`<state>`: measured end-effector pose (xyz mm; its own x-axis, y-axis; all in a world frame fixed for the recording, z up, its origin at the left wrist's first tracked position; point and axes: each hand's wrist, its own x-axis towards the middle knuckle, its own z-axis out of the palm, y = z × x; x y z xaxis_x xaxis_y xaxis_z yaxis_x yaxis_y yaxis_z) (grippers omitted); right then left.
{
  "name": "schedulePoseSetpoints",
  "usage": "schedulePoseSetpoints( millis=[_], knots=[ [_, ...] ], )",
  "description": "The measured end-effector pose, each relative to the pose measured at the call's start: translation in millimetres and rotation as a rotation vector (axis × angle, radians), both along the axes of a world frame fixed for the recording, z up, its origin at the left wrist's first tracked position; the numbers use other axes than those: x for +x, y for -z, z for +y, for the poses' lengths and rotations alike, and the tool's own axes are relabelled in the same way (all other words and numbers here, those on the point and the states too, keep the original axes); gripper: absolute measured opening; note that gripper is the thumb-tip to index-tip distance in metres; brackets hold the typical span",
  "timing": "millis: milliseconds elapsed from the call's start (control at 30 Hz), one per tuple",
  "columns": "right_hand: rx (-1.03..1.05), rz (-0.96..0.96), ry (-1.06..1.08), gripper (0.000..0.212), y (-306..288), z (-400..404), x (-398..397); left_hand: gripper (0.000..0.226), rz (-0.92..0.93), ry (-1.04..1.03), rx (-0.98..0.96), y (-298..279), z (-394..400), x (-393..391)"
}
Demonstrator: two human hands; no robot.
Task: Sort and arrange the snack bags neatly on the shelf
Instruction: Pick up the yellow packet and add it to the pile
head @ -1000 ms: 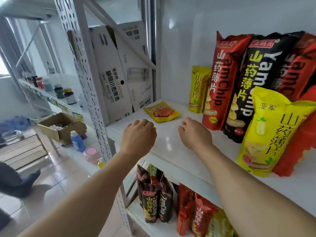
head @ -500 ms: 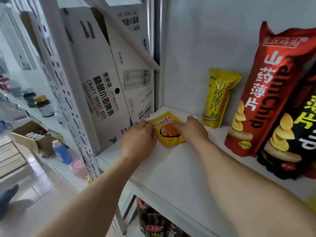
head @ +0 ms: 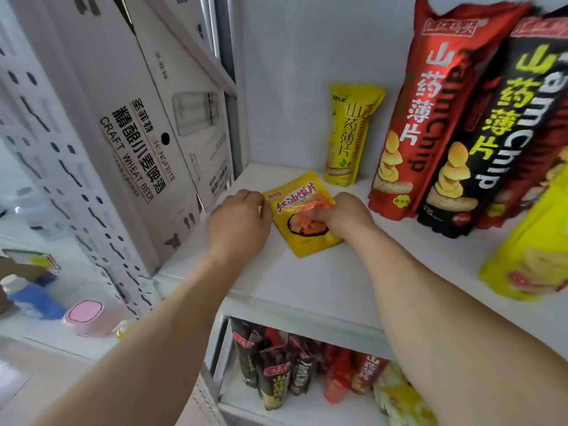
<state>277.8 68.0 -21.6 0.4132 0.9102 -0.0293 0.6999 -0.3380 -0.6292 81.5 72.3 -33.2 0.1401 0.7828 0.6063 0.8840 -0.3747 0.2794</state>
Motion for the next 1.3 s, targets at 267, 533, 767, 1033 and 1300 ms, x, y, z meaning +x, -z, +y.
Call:
schedulePoseSetpoints(
  millis=[267, 533, 767, 1033, 1300],
  knots=[
    [0.227, 0.241, 0.059, 0.03, 1.9, -133.5, 51.6, 0.025, -0.005, 0.153, 0.057, 3.9, -102.3, 52.1],
    [0.323, 0.224, 0.162, 0.028, -10.9, -314.2, 135.1, 0.028, 0.073, 0.316, 0.165, 8.3, -247.0, 140.2],
    [0.369, 0.163, 0.292, 0.024, -28.3, -434.6, 236.3, 0.023, 0.078, 0.439, 0.24, 2.0, -331.7, 244.0],
    [0.484, 0.146, 0.449, 0.015, -37.1, -490.8, 373.3, 0.022, -0.012, 0.568, 0.308, -9.0, -360.2, 394.0],
    [0.543, 0.126, 0.567, 0.022, -54.7, -501.3, 506.4, 0.025, -0.121, 0.649, 0.315, -29.6, -353.4, 538.8]
  ],
)
